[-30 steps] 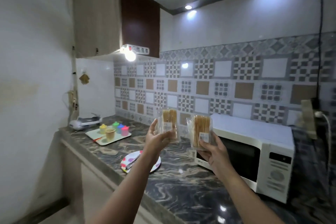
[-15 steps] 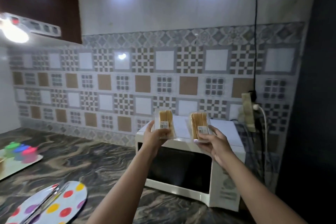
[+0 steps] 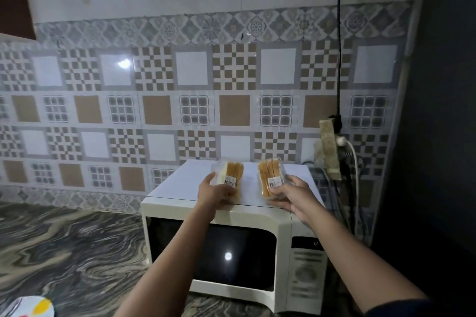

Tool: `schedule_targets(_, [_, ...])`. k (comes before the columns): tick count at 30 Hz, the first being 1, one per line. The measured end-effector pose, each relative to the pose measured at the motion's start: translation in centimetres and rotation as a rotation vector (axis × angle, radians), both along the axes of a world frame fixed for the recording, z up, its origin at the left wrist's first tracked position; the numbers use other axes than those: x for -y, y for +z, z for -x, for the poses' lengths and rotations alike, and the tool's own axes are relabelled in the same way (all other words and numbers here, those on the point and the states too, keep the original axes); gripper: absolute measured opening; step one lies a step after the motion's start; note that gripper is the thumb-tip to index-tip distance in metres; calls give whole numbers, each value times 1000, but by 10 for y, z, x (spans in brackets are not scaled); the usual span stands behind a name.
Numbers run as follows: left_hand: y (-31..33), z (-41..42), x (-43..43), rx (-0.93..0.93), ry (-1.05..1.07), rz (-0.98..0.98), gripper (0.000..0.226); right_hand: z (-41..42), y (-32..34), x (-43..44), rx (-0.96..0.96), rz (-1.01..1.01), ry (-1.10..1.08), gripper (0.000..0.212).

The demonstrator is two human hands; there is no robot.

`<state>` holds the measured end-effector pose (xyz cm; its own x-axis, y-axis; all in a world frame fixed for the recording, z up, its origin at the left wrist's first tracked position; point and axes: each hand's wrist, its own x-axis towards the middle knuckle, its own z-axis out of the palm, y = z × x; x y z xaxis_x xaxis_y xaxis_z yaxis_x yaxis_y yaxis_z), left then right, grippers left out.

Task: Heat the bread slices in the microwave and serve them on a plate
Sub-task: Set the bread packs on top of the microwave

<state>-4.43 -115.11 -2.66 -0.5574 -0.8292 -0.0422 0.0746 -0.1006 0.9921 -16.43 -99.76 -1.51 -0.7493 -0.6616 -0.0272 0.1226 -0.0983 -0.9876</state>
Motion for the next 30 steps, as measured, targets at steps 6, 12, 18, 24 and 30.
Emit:
schedule_targets(6, [-2, 13, 14, 103, 9, 105, 85, 12, -7, 11, -294, -252, -94, 59])
schedule_targets(12, [-2, 12, 27, 247, 11, 200, 82, 16, -1, 18, -423, -371, -165, 42])
schedule_targets(18, [-3, 9, 30, 270, -21, 291, 69, 18, -4, 27, -422, -436, -183, 29])
schedule_targets(24, [-3, 6, 31, 270, -45, 324, 68, 17, -4, 33, -422, -447, -198, 33])
schedule_targets(30, [-3, 0, 23, 263, -14, 334, 71, 6, -6, 29, -460, -449, -212, 29])
